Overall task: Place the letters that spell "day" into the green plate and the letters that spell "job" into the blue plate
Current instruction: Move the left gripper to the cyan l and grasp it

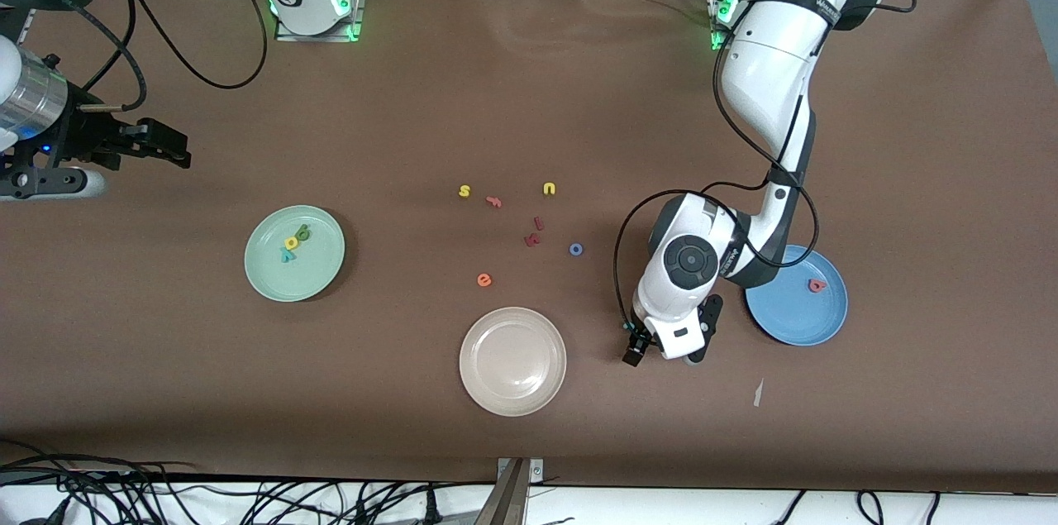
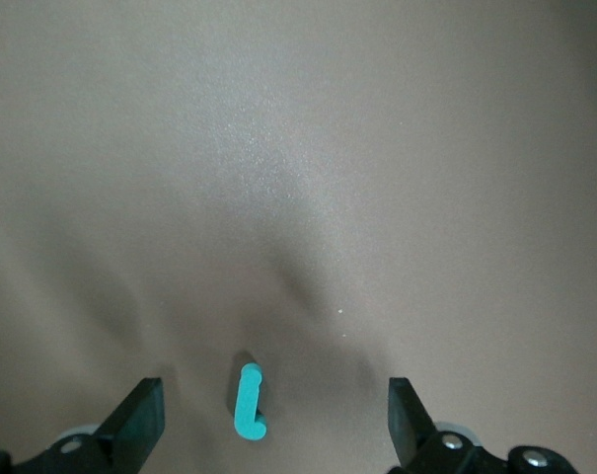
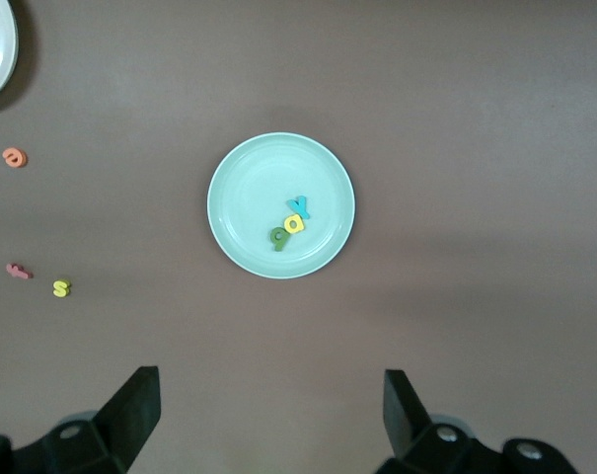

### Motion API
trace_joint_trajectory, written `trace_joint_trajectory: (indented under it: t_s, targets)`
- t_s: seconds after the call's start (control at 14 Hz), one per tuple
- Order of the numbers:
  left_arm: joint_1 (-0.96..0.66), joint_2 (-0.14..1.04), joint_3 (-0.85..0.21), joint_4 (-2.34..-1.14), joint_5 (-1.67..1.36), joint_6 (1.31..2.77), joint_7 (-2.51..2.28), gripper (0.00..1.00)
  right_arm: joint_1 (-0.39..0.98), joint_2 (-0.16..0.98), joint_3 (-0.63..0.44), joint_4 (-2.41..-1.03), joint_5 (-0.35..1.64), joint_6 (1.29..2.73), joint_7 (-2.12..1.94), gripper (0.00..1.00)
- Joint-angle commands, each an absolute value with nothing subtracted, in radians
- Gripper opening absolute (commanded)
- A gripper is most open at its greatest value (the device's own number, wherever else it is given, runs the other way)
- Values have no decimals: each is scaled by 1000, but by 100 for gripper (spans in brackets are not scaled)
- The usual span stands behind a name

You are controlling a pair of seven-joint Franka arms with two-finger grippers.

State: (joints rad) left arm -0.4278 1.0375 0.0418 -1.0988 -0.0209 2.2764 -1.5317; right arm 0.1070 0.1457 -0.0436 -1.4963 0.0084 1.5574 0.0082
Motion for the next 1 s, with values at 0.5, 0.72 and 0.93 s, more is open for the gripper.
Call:
trace_joint_trajectory:
  t_s: [0.5, 0.72, 0.93]
  targets:
    - [-452, 1077, 51, -1063, -46, 2272, -1577, 82, 112, 152, -40, -1483, 26, 1526, -18, 100]
    - [-460, 1083, 52, -1066, -44, 2272, -1592, 79, 112, 152, -40, -1483, 26, 1528, -17, 100]
    - [-456, 1081, 52, -1071, -44, 2272, -1589, 65, 113, 155, -40, -1483, 26, 1528, -15, 100]
